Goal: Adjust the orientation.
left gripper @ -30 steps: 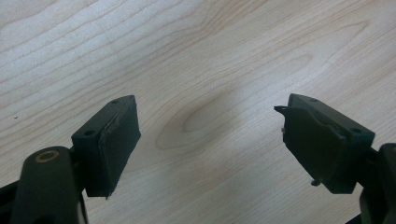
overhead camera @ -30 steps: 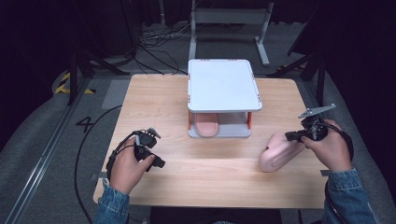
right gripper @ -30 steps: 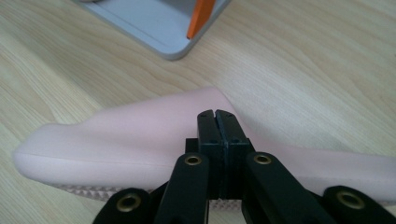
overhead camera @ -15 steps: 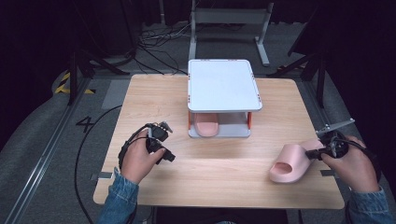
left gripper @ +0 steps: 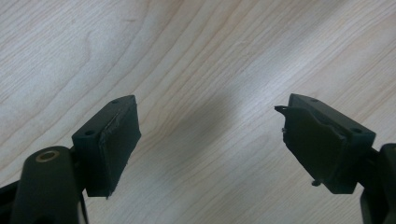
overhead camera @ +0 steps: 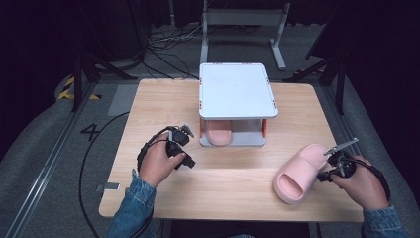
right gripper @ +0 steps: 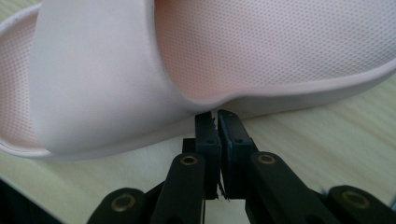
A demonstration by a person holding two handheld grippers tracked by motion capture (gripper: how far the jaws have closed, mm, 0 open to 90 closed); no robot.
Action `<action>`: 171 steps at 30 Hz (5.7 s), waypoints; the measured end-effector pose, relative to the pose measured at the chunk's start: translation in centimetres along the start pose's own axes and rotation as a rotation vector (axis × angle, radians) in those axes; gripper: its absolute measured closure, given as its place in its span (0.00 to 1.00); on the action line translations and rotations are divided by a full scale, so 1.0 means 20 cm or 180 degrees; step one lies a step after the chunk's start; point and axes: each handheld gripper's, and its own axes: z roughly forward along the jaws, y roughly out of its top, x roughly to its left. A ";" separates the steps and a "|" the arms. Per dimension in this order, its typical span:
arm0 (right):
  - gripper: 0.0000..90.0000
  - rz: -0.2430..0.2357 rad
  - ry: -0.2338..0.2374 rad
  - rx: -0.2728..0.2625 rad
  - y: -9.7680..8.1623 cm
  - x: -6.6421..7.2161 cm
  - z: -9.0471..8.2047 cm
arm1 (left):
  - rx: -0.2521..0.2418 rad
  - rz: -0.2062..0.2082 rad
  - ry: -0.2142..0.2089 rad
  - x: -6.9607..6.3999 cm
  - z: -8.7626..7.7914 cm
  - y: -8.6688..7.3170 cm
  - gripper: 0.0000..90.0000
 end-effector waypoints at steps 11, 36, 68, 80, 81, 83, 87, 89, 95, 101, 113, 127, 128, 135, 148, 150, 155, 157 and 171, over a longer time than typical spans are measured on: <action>0.66 -0.0309 -0.0092 -0.0218 0.12 0.06 0.06 | -0.0033 -0.0146 0.0048 0.03 -0.03 -0.08 0.22; 0.30 -0.1521 -0.0094 -0.0294 0.19 0.21 0.07 | 0.0033 -0.0268 0.0032 0.04 -0.02 -0.14 0.22; 0.92 -0.1248 0.0519 -0.0619 0.37 0.47 0.07 | 0.0032 -0.0408 0.0062 0.07 -0.03 -0.24 0.23; 0.91 -0.0923 0.0204 -0.0839 0.59 0.54 0.13 | 0.0002 -0.0604 0.0081 0.10 -0.05 -0.33 0.23; 0.91 -0.0923 0.0204 -0.0839 0.59 0.54 0.13 | 0.0002 -0.0604 0.0081 0.10 -0.05 -0.33 0.23; 0.89 -0.0892 0.0135 -0.0819 0.62 0.57 0.17 | 0.0007 -0.0631 0.0072 0.10 -0.06 -0.34 0.23; 0.88 -0.0873 0.0130 -0.0802 0.64 0.58 0.20 | 0.0006 -0.0649 0.0080 0.11 -0.06 -0.36 0.23; 0.78 -0.0904 0.0083 -0.0834 0.64 0.58 0.21 | 0.0011 -0.0637 0.0079 0.11 -0.05 -0.35 0.23; 0.51 -0.0996 0.0119 -0.0877 0.58 0.56 0.17 | -0.0008 -0.0624 0.0062 0.11 -0.05 -0.32 0.23; 0.48 -0.0918 -0.0009 -0.0748 0.45 0.47 0.05 | 0.0006 -0.0506 0.0070 0.10 -0.04 -0.26 0.23; 0.64 -0.0469 -0.0125 0.0021 0.17 0.25 0.03 | 0.0024 -0.0313 0.0015 0.07 -0.01 -0.12 0.23; 0.77 -0.0564 0.0323 0.0405 0.17 0.28 0.22 | 0.0024 -0.0286 0.0006 0.07 -0.01 -0.11 0.23; 0.77 -0.0564 0.0323 0.0405 0.17 0.28 0.22 | 0.0035 -0.0296 0.0002 0.07 -0.01 -0.12 0.23; 0.77 -0.0736 0.0483 0.0387 0.22 0.39 0.24 | 0.0031 -0.0363 0.0028 0.09 -0.02 -0.16 0.23; 0.61 -0.0853 0.0516 -0.0117 0.38 0.57 0.30 | -0.0001 -0.0535 0.0053 0.11 -0.04 -0.25 0.22; 0.61 -0.0841 0.0523 -0.0259 0.40 0.58 0.30 | 0.0002 -0.0528 0.0063 0.11 -0.04 -0.25 0.22; 0.61 -0.0835 0.0526 -0.0417 0.46 0.58 0.34 | 0.0008 -0.0518 0.0059 0.11 -0.03 -0.25 0.22; 0.60 -0.0828 0.0542 -0.0505 0.48 0.58 0.36 | 0.0020 -0.0549 0.0043 0.11 -0.03 -0.25 0.22; 0.57 -0.0757 0.0571 -0.0818 0.61 0.55 0.44 | 0.0017 -0.0605 0.0036 0.12 -0.03 -0.29 0.23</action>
